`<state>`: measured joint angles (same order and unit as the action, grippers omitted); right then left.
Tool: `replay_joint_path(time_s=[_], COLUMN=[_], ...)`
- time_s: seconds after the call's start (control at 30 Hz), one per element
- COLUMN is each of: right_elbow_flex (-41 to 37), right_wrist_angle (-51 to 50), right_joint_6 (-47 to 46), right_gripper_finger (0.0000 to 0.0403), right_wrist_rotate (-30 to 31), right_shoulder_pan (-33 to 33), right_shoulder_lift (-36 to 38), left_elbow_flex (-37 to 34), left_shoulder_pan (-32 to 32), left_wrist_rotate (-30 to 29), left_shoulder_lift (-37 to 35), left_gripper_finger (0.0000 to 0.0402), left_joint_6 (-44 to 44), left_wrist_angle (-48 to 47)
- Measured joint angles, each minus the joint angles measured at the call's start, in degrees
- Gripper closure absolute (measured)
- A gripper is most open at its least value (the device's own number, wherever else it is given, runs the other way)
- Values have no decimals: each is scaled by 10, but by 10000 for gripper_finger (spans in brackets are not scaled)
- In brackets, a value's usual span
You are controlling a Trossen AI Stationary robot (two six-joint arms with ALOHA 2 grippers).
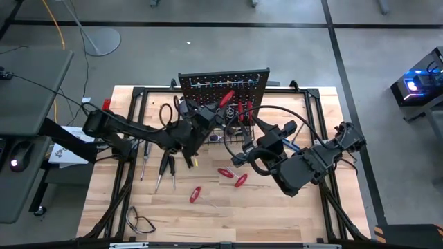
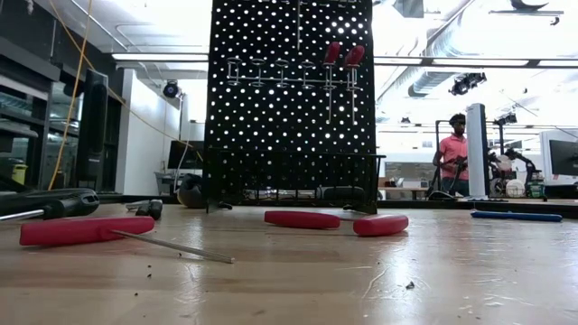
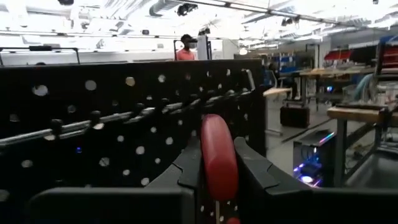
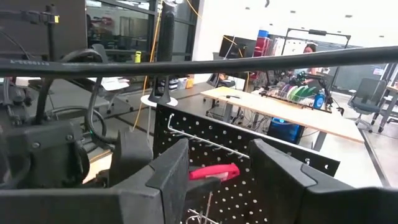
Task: Hang tools onto peg board
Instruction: Hang the red allen wrench on the peg board
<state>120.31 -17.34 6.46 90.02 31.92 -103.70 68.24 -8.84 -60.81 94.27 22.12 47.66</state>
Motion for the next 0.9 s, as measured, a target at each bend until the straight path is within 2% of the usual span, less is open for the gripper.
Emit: replay_joint_path(time_s=[0.33, 0.5, 0.73, 0.9], right_elbow_flex=[0, 0, 0, 0], right_wrist_angle=[0, 0, 0, 0], right_joint_6=[0, 0, -2, -2], right_gripper_finger=[242, 242, 242, 242], right_wrist_rotate=[0, 0, 0, 0], right_shoulder_pan=[0, 0, 2, 6], right_shoulder_lift=[0, 0, 0, 0], left_elbow_flex=[3, 3, 3, 3], left_shoulder_pan=[8, 14, 14, 13], left_wrist_rotate=[16, 39, 32, 36], left_shoulder_lift=[16, 39, 54, 54], left_gripper_finger=[356, 356, 356, 356], left_joint_6=[-54, -35, 17, 78], left_wrist_angle=[2, 1, 3, 67])
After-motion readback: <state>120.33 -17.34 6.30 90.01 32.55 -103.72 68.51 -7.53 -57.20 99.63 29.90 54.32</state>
